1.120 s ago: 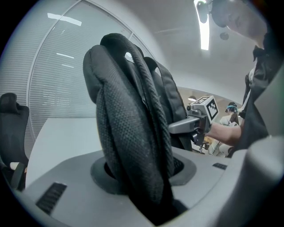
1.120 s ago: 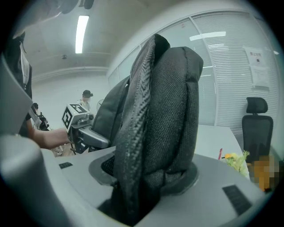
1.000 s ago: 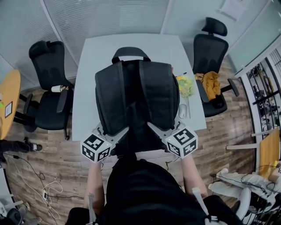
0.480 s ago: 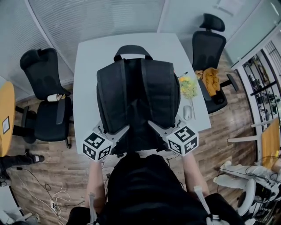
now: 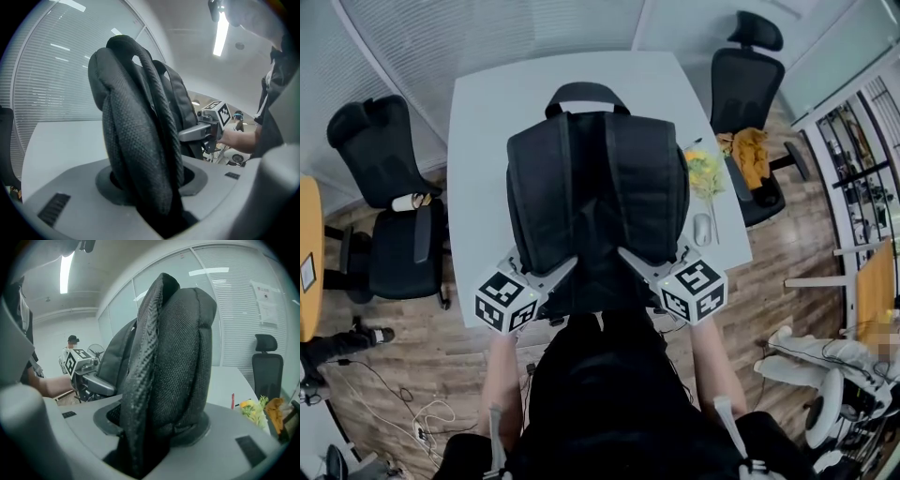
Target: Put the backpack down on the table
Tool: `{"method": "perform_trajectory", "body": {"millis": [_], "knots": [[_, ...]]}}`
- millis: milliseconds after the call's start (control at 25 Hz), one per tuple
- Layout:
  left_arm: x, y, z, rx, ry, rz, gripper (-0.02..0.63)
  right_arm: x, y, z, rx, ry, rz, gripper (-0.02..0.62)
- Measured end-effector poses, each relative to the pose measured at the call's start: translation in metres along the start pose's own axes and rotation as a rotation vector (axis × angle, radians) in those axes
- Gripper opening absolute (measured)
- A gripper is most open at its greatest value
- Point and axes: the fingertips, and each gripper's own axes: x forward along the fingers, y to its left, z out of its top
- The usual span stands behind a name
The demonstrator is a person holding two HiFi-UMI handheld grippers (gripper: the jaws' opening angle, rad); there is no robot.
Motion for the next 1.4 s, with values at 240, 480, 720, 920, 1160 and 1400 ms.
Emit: {"method": "perform_trajectory", "body": {"millis": [240, 480, 720, 920, 1160, 1400], "knots": [[0.017, 0.011, 0.001, -0.017, 0.025, 0.004, 0.184, 0.01, -0.019, -0.003, 0.02, 0.012, 0.007, 0.23], [0.037, 0.032, 0.006, -0.056, 0.053, 0.025, 0.185, 0.029, -0.046, 0.0, 0.039, 0.034, 0.041, 0.232], [0.057, 0.049, 0.006, -0.102, 0.076, 0.052, 0.186, 0.046, -0.071, -0.001, 0.049, 0.068, 0.08, 0.232], [0.075, 0.065, 0.001, -0.145, 0.101, 0.069, 0.186, 0.063, -0.091, -0.007, 0.066, 0.099, 0.1, 0.232], [0.089, 0.08, -0.011, -0.192, 0.14, 0.084, 0.186, 0.081, -0.104, -0.019, 0.095, 0.135, 0.115, 0.232], [0.1, 0.091, -0.017, -0.218, 0.169, 0.086, 0.189, 0.093, -0.115, -0.026, 0.12, 0.157, 0.128, 0.23]]}}
